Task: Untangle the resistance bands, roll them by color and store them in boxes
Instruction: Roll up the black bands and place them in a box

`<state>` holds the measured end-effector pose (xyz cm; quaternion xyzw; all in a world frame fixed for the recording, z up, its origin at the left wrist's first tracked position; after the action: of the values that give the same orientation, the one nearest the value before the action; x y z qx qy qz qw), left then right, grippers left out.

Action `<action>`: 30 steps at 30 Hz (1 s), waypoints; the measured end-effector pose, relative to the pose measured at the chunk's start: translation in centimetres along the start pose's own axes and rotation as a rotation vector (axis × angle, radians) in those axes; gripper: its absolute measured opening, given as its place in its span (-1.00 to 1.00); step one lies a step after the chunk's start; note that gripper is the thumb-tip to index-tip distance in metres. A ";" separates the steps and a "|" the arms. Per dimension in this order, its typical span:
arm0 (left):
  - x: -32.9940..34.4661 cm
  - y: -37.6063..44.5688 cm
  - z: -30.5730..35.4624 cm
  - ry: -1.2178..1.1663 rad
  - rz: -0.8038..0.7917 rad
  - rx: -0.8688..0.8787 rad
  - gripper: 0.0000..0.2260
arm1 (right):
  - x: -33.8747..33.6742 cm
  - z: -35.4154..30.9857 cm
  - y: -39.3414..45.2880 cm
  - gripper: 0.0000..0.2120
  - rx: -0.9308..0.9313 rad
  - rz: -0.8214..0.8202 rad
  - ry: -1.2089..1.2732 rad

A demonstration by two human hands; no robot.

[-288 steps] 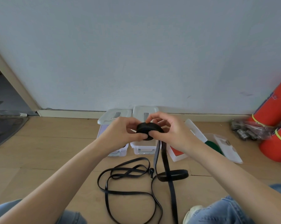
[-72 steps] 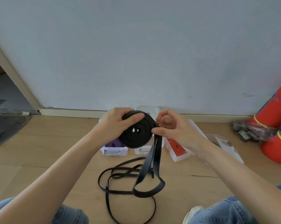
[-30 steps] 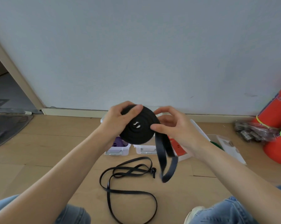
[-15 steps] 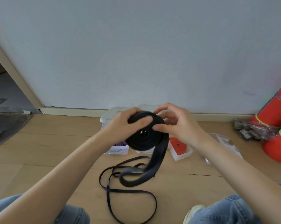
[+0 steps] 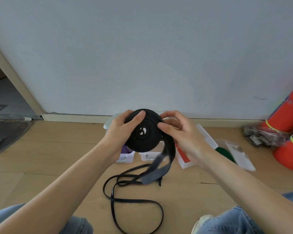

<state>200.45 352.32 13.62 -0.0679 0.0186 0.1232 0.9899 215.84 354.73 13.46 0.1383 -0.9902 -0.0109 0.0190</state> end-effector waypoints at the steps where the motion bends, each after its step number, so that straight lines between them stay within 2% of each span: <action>1: 0.0 0.1 0.0 0.003 -0.001 0.003 -0.77 | -0.1 0.0 0.1 -0.83 0.004 0.001 -0.004; 6: -0.2 0.1 0.6 0.053 0.014 0.080 -0.81 | -1.1 -0.7 0.6 -0.77 -0.031 0.021 -0.109; 9: -0.3 0.2 0.8 0.017 0.030 0.124 -0.83 | -0.4 -0.3 0.3 -0.77 -0.021 -0.023 -0.147; 13: -0.3 0.0 0.2 -0.014 0.063 0.089 -0.84 | 0.9 0.2 -0.2 -0.74 -0.026 -0.035 -0.065; 15: -0.3 0.3 0.0 0.012 0.031 0.057 -0.82 | 0.8 -0.2 -0.2 -0.76 -0.048 -0.035 -0.110; 19: 0.3 0.5 1.0 0.313 -0.107 0.164 -0.79 | 0.3 -0.9 0.1 -0.74 -0.060 -0.109 -0.260; 22: 1.2 0.1 1.3 0.515 -0.138 0.275 -0.82 | 1.1 -0.7 -0.5 -0.72 -0.044 -0.177 -0.264; 25: 1.0 0.1 1.6 0.409 -0.135 0.295 -0.93 | 1.2 -0.5 -0.5 -0.68 -0.013 -0.146 -0.166; 27: 0.0 0.5 1.7 0.298 -0.060 0.255 -0.96 | 0.9 -0.4 -0.4 -0.62 0.026 -0.130 -0.100; 30: -1.5 1.1 1.3 0.192 0.048 0.200 -0.95 | 0.9 -0.1 -0.4 -0.77 0.067 -0.158 -0.011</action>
<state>198.76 353.15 14.89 0.0202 0.1270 0.1374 0.9821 215.14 354.08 13.56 0.2165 -0.9760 0.0199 0.0079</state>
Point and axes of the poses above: each hand's wrist, its own y-axis towards the middle knuckle, its own x-axis out of the palm, z = x × y, the point moved 8 cm from there along y, towards the middle knuckle, and after that the axes turned 5 degrees about z, right-handed, at the moved point
